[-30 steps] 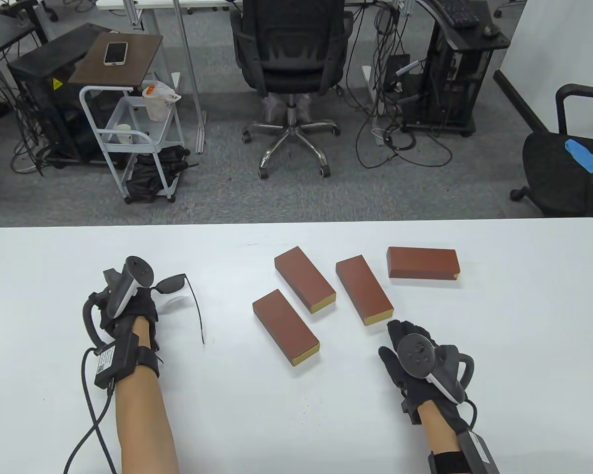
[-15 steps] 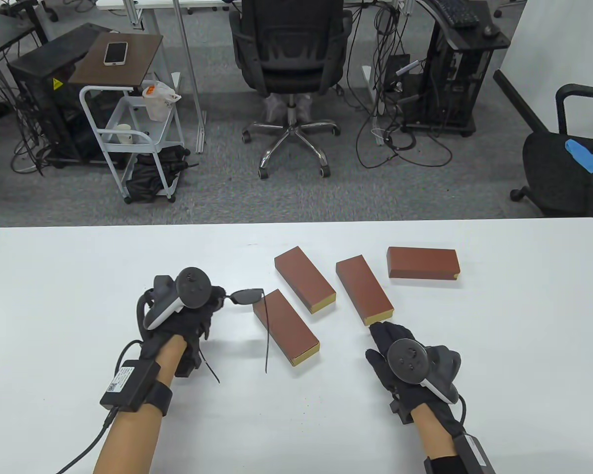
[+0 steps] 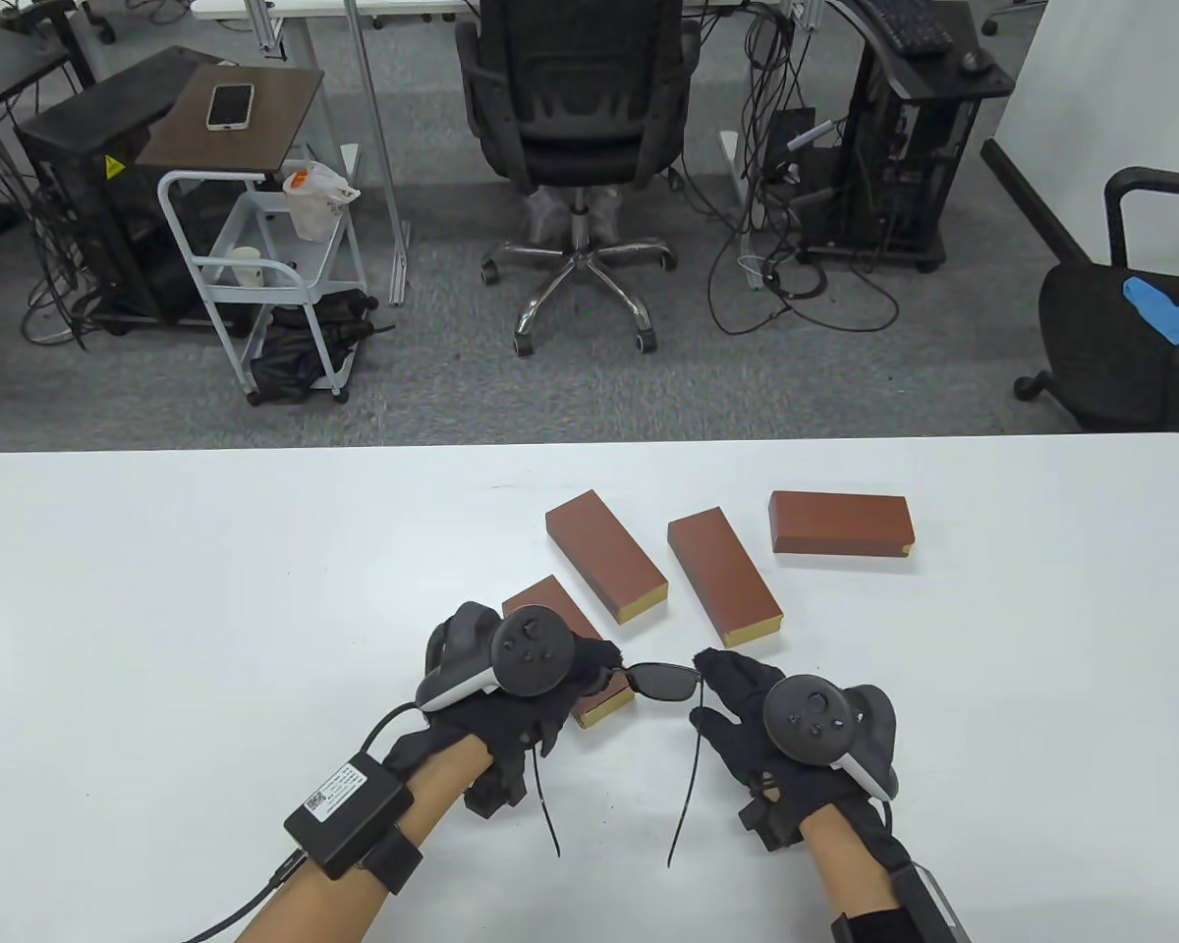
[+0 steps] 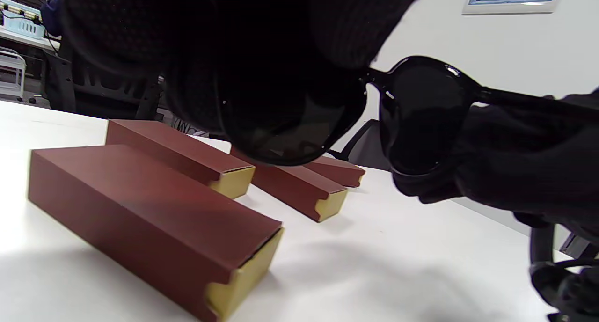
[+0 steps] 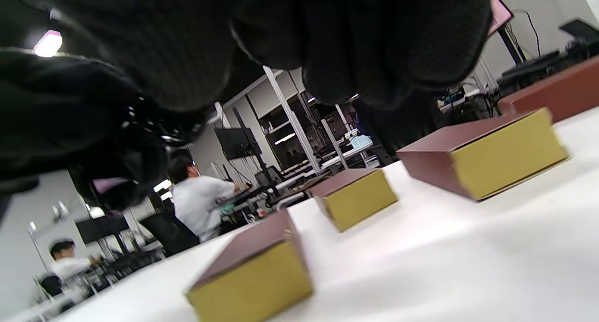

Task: Slide to open storage boxes and store sunglasses

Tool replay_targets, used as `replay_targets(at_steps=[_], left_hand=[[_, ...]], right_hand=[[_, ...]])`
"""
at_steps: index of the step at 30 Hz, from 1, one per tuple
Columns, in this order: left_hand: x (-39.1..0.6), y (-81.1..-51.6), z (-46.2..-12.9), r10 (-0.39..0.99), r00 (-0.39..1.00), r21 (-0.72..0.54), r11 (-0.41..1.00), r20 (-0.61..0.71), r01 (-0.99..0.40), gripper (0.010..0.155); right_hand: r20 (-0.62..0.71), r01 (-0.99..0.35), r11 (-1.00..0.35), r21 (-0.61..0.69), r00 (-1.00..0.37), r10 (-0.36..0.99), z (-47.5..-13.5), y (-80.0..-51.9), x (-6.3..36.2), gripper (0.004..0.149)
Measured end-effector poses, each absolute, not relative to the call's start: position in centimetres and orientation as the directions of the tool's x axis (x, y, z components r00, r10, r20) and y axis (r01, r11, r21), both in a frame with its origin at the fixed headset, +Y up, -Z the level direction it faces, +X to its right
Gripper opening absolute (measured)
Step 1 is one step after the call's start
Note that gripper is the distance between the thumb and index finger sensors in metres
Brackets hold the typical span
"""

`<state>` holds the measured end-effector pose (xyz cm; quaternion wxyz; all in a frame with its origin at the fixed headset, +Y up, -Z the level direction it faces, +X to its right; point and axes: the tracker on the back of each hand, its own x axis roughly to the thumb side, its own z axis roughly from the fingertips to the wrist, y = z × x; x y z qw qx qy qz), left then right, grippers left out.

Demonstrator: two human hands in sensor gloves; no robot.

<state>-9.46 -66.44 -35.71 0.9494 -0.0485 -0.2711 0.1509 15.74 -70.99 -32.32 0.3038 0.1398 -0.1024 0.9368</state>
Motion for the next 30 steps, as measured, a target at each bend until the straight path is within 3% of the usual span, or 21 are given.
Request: replay_targets(at_steps=[6,14,17,22,26,30], left_hand=[[-8.8,-66.0,-35.2,0.337,0.819,-0.236,0.938,0.465,-0.253,0.044],[-10.4,-66.6,-35.7,0.617,0.732,-0.384,0.775,0.291,-0.501,0.046],[-11.3,-66.8,-36.0,0.763,0.616,-0.451,0.628,0.196,-0.635,0.047],[-12.9,-67.6,-35.7,0.971,0.237,-0.437,0.200,-0.030,-0.877,0.056],[-13.0,-68.7,-35.1,0.995,-0.006,-0.384,-0.046,-0.104,-0.922,0.062],[-12.5,-69.6,-34.8,0.989,-0.087,-0.421,-0.131,-0.122,-0.897,0.067]], right_hand=[[0.297,-0.750,-0.654,-0.101,-0.650,0.700,-32.1,-70.9,15.8,0.047],[0.231,-0.856,-0.499,-0.137,-0.517,0.824,-32.1,-70.4,16.3,0.038],[0.196,-0.861,-0.478,-0.175,-0.506,0.840,-32.0,-70.1,16.9,0.039],[0.125,-0.911,-0.328,-0.251,-0.366,0.922,-31.8,-70.0,17.7,0.043],[0.067,-0.924,-0.256,-0.283,-0.285,0.956,-31.6,-70.1,17.8,0.046],[0.027,-0.931,-0.210,-0.300,-0.228,0.973,-31.3,-70.1,17.7,0.049]])
